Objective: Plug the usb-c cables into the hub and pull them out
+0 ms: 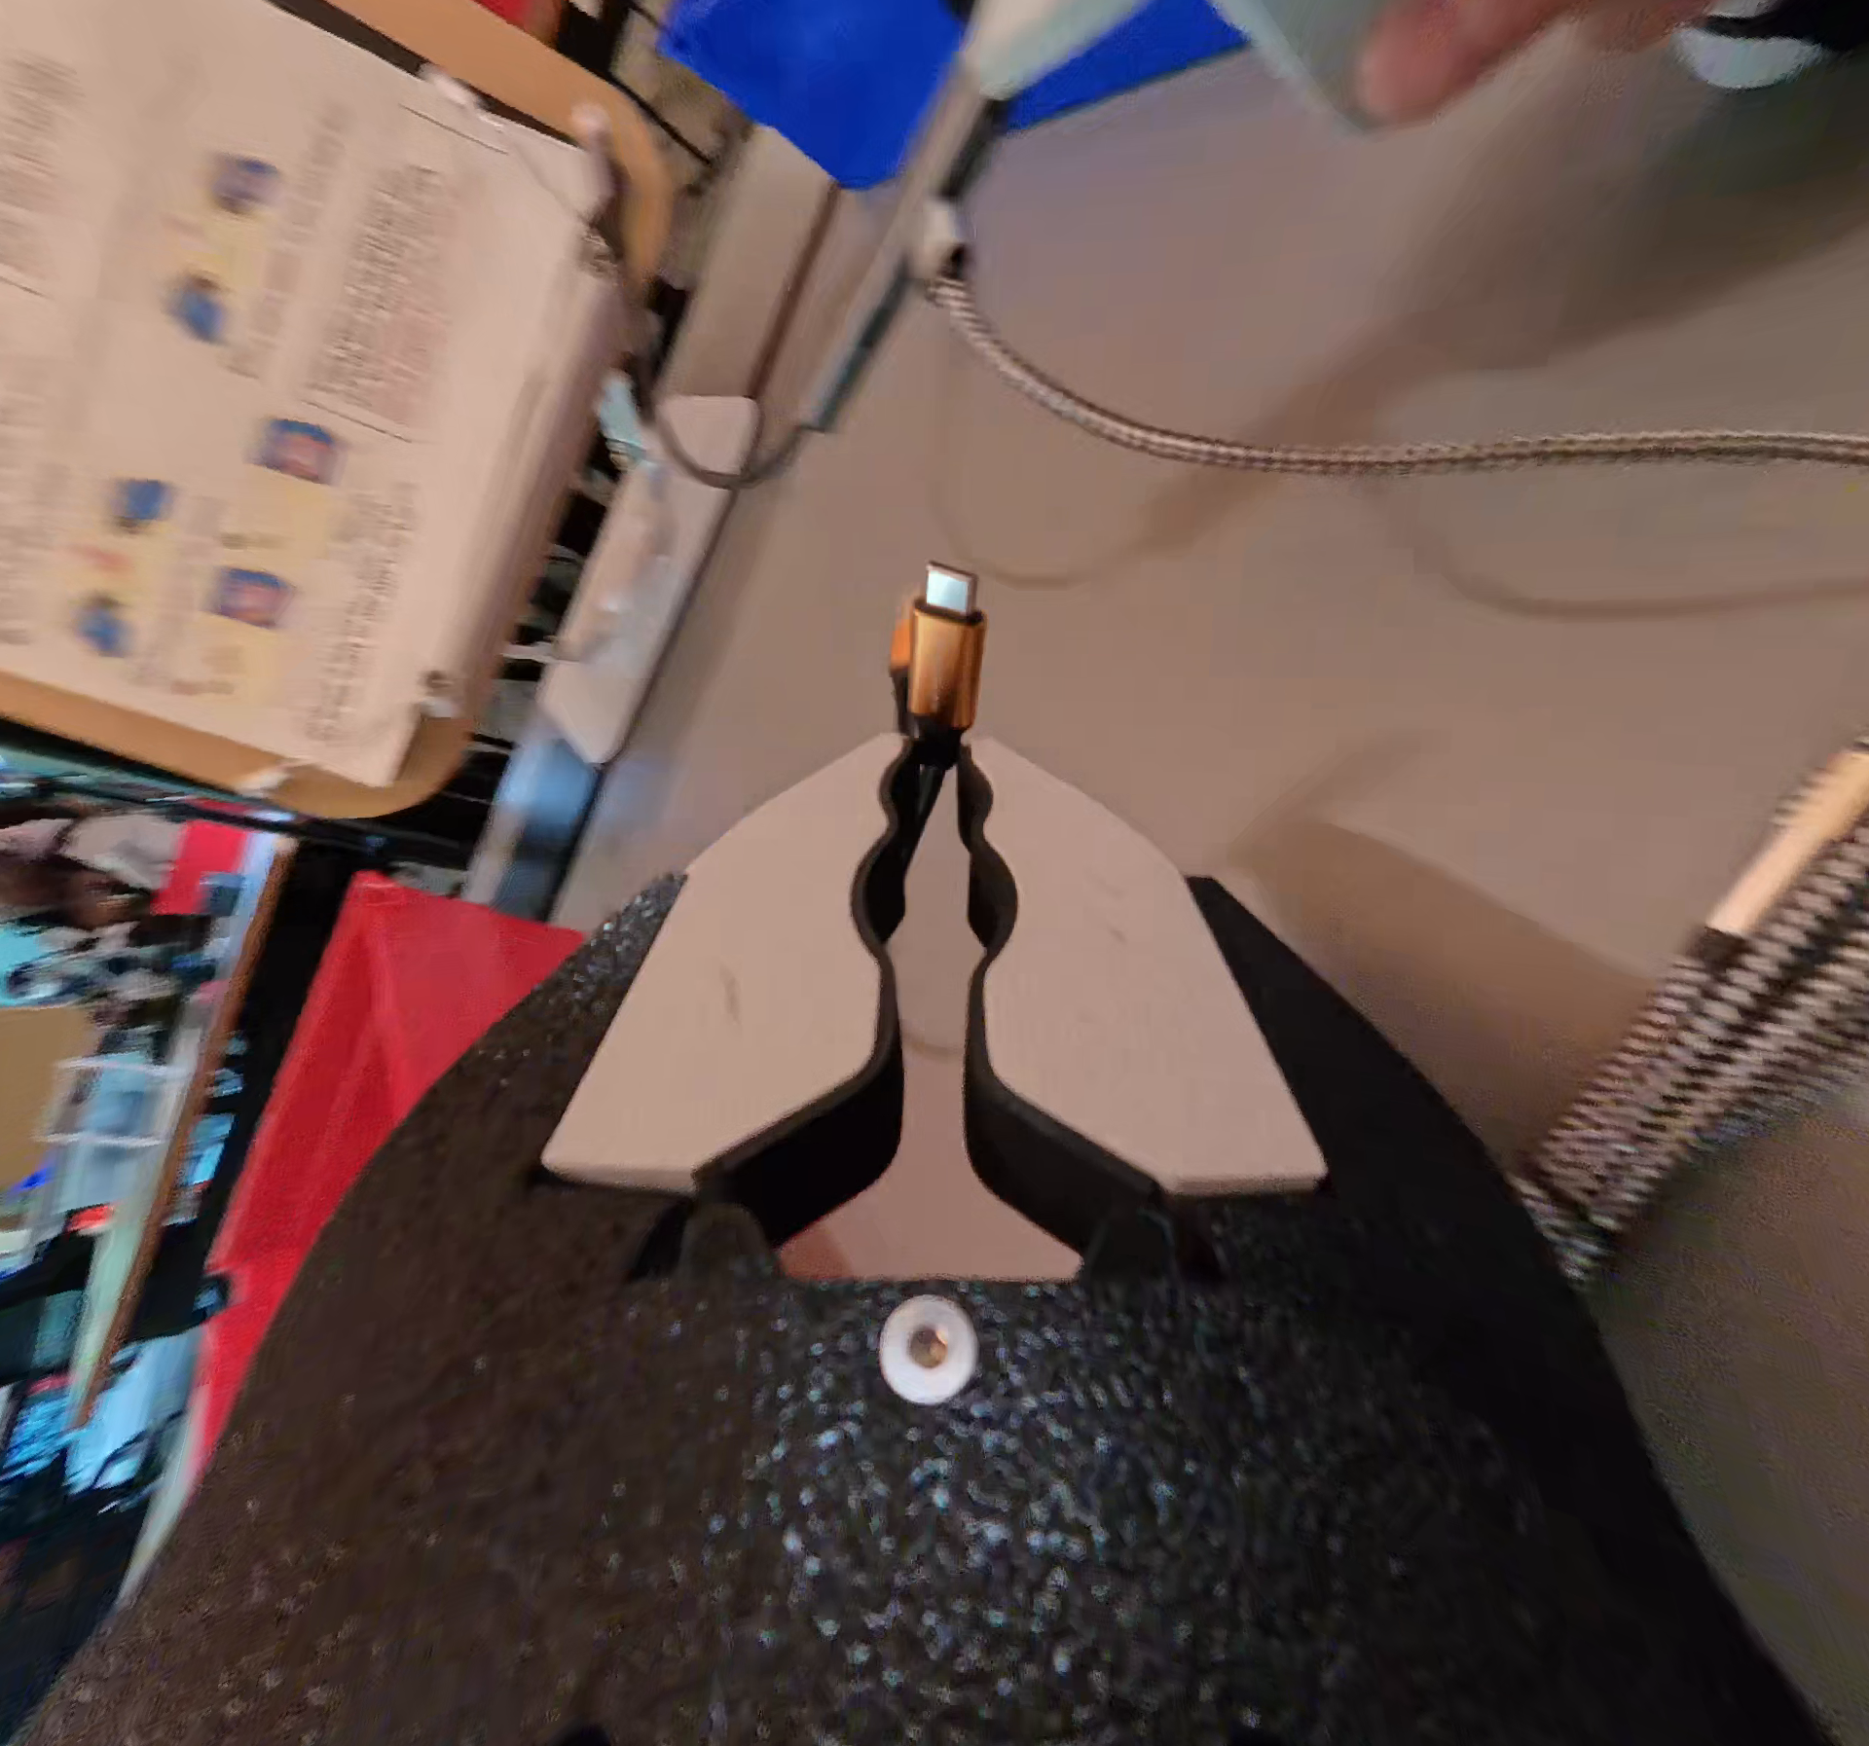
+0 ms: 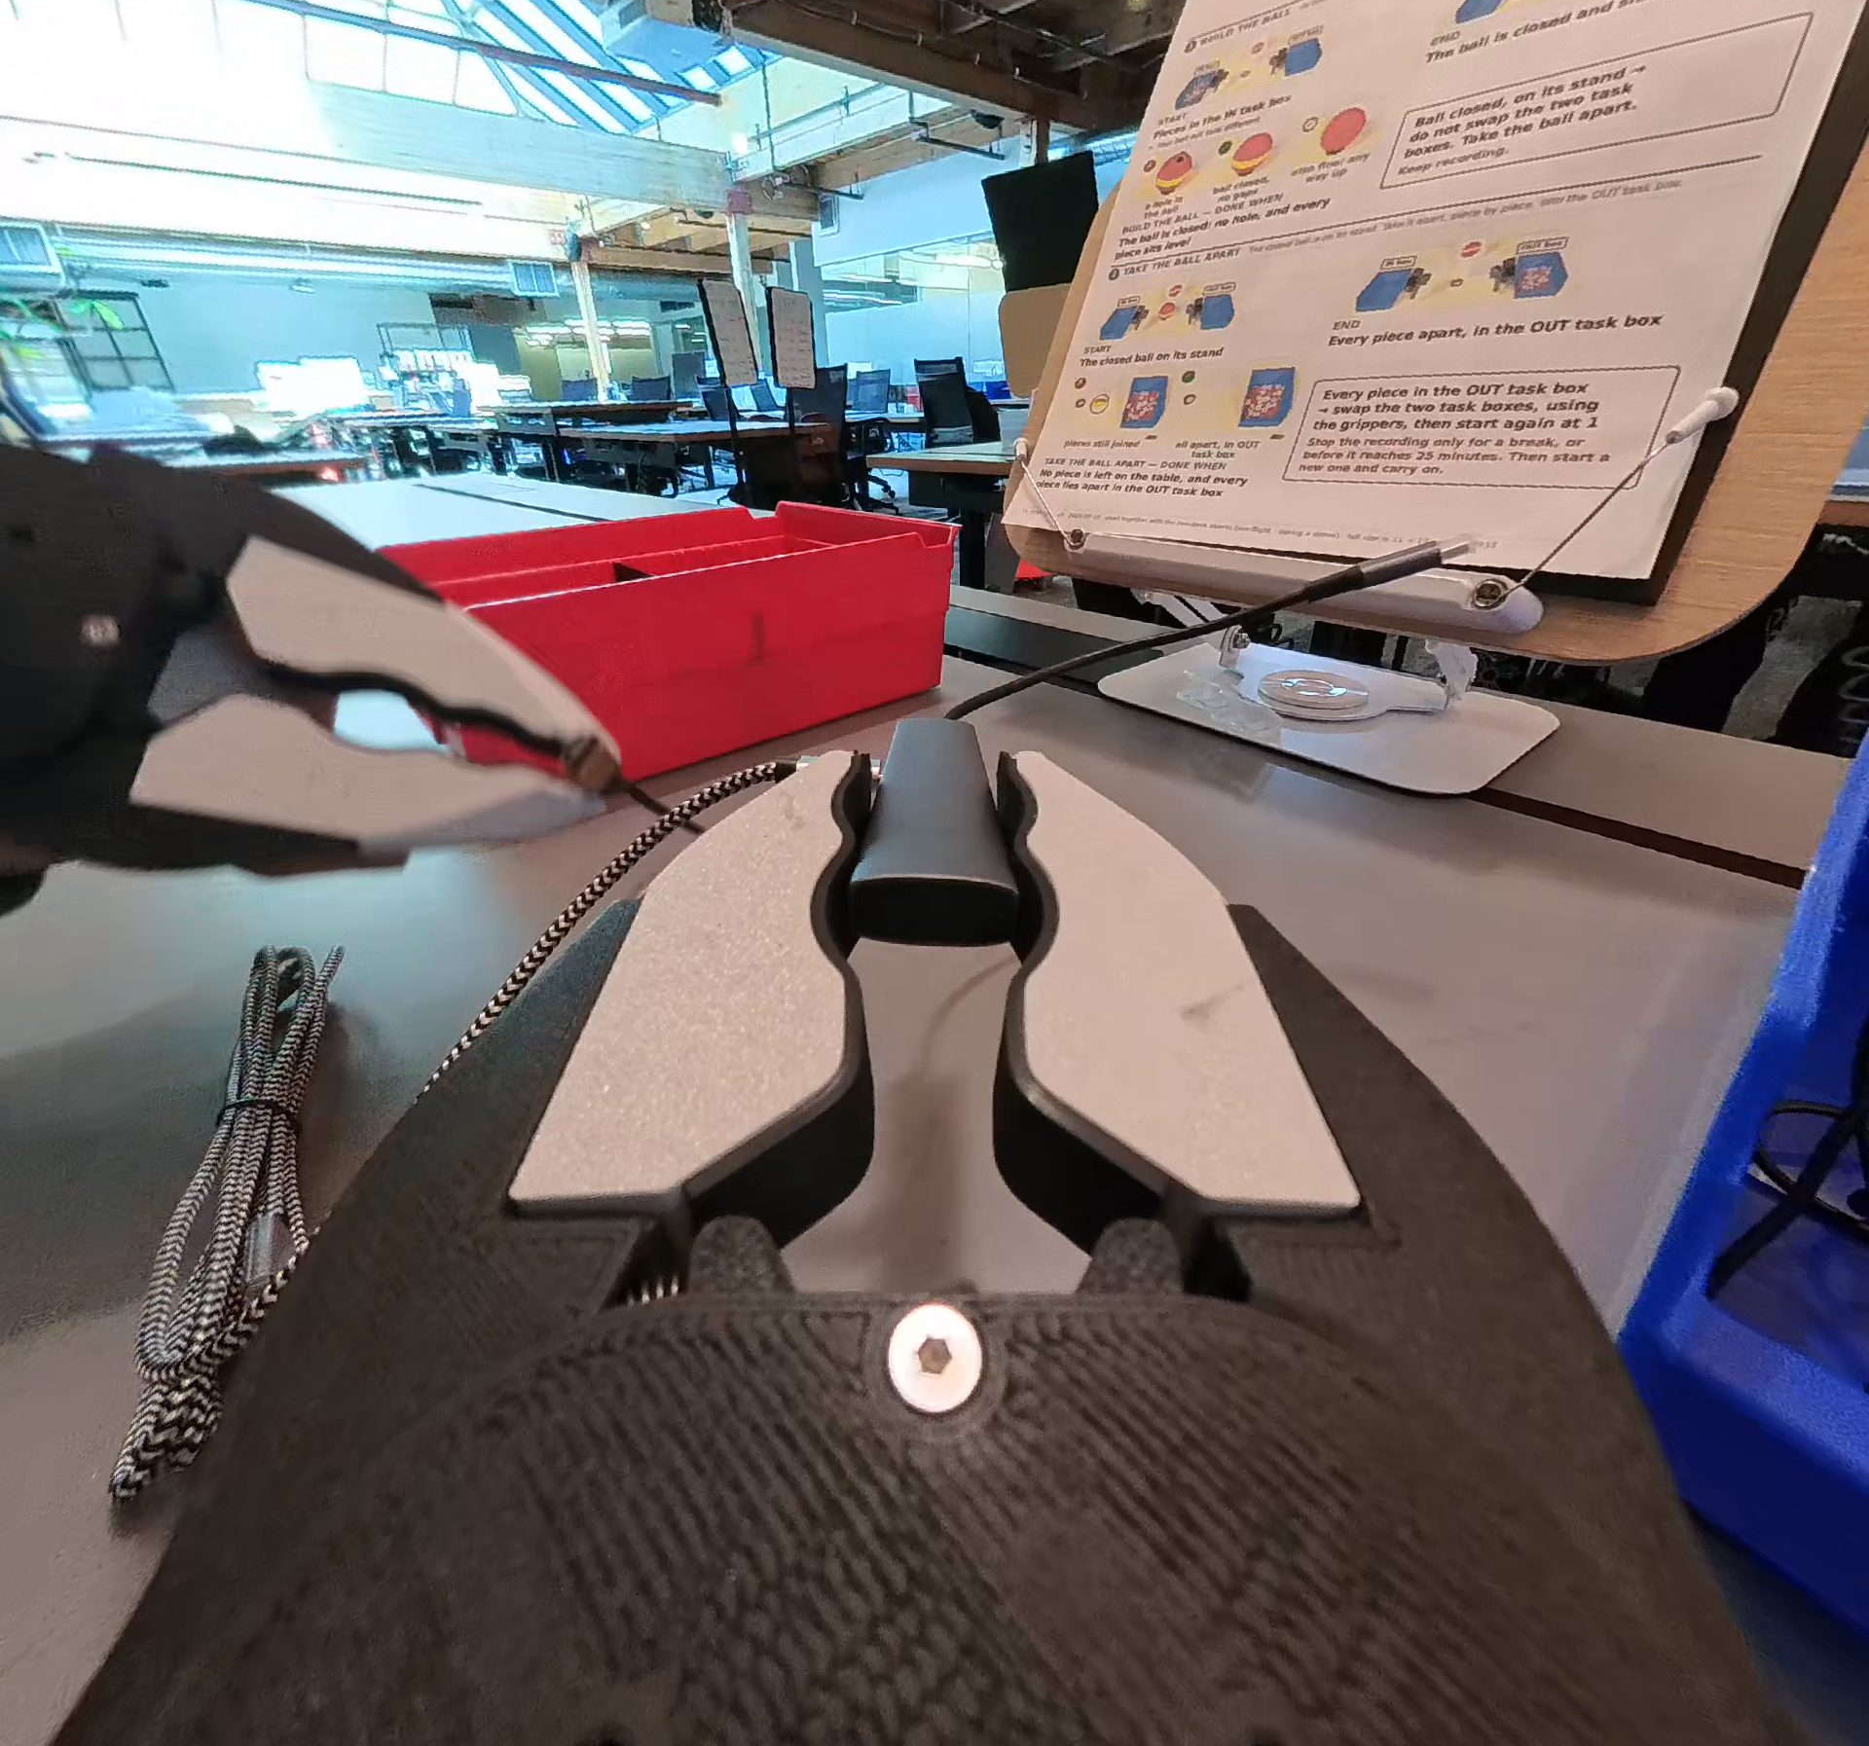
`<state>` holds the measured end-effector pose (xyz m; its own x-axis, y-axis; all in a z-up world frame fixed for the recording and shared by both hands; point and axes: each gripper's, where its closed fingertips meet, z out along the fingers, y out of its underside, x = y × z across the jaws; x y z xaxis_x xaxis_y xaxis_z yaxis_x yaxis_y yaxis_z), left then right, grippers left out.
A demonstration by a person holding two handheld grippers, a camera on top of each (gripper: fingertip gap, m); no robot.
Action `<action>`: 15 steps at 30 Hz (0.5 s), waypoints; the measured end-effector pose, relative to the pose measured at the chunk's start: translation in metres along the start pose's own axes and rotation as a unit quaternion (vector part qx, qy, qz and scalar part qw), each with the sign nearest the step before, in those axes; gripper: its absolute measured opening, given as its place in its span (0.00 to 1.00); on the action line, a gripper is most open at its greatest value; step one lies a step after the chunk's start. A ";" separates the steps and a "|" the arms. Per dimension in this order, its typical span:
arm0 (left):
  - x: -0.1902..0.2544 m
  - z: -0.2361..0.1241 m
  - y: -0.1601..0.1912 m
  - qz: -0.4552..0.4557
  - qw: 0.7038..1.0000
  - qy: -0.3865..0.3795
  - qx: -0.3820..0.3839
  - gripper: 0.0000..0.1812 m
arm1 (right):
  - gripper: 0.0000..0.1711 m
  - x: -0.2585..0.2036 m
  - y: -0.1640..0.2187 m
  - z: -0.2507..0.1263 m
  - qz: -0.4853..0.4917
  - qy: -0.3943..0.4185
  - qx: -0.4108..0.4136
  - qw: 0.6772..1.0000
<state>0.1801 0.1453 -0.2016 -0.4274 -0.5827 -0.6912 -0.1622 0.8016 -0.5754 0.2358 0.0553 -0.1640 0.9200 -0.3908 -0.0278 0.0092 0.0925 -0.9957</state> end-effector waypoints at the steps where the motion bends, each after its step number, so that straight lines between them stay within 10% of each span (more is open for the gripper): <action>1: 0.013 0.002 0.003 -0.005 1.000 0.027 -0.008 0.04 | 0.14 0.000 0.000 0.000 0.000 0.000 0.001 1.000; 8: 0.088 0.000 0.023 -0.054 0.948 0.306 -0.068 0.15 | 0.14 -0.001 -0.001 -0.001 -0.002 -0.002 0.003 1.000; 15: 0.074 -0.008 0.024 0.014 0.905 0.419 -0.072 0.13 | 0.14 -0.002 0.000 0.000 -0.002 -0.008 0.001 1.000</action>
<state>0.1377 0.1226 -0.2628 -0.9480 -0.3032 -0.0964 -0.2281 0.8589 -0.4585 0.2337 0.0560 -0.1638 0.9260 -0.3768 -0.0219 0.0139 0.0919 -0.9957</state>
